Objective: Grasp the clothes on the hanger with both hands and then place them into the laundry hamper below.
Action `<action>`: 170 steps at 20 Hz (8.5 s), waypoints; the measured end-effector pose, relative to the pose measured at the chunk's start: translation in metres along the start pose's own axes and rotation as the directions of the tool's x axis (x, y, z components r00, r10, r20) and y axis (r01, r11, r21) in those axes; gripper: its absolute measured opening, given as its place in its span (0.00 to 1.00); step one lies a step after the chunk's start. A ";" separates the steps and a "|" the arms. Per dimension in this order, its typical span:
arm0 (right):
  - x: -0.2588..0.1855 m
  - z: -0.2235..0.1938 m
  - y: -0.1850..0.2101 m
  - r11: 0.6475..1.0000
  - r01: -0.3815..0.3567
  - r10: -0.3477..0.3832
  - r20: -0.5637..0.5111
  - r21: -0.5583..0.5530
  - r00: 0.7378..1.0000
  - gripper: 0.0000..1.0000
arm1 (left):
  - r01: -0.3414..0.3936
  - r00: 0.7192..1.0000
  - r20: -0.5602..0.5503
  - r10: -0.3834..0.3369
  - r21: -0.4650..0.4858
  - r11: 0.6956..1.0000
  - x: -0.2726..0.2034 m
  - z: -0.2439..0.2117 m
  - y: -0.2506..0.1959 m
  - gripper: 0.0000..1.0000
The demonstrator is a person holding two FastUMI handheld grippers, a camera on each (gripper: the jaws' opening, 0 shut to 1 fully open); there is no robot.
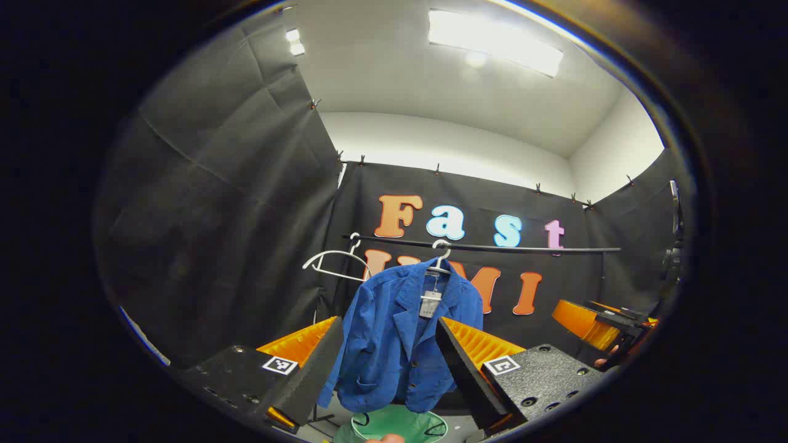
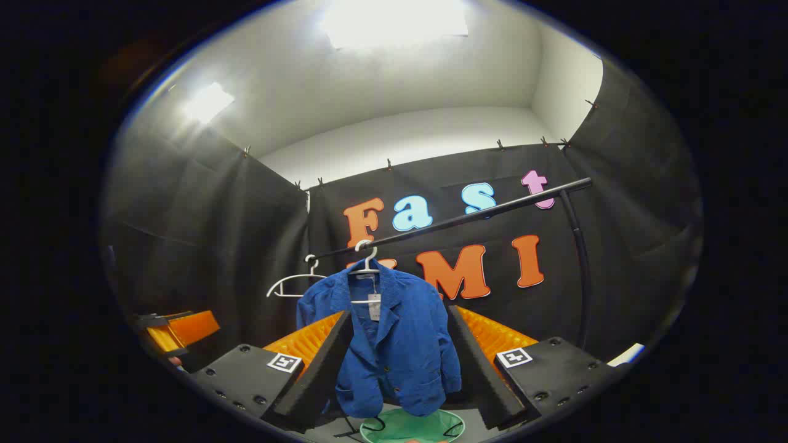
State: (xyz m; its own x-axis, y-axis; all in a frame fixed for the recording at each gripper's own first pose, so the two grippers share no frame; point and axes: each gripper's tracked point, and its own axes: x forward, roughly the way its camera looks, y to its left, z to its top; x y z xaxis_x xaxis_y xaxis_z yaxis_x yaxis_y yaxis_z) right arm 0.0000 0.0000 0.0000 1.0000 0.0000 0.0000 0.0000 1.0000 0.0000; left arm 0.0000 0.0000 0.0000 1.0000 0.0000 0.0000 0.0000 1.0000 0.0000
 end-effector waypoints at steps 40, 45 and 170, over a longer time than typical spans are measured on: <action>0.159 -0.067 -0.047 0.999 -0.004 0.003 -0.022 -0.042 1.000 0.93 | -0.109 0.994 -0.005 0.110 0.114 0.988 0.173 -0.079 -0.022 0.95; 0.198 -0.029 -0.027 0.996 -0.092 0.092 0.021 -0.006 0.996 0.99 | -0.154 0.988 -0.015 0.156 0.086 0.984 0.167 -0.076 -0.006 0.92; 0.266 -0.109 -0.230 0.887 0.391 -0.413 -0.043 -0.248 0.910 0.08 | 0.213 0.938 -0.262 -0.226 -0.077 0.974 0.337 -0.249 0.011 0.06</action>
State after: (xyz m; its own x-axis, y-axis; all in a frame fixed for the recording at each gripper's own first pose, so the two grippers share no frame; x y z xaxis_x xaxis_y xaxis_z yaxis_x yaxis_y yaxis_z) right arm 0.2659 -0.2299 -0.1091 0.9098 -0.4127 -0.0431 0.3905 0.8867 -0.2475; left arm 0.3371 0.0107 -0.2492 0.9381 -0.2262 -0.2623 0.2134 0.9740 -0.0765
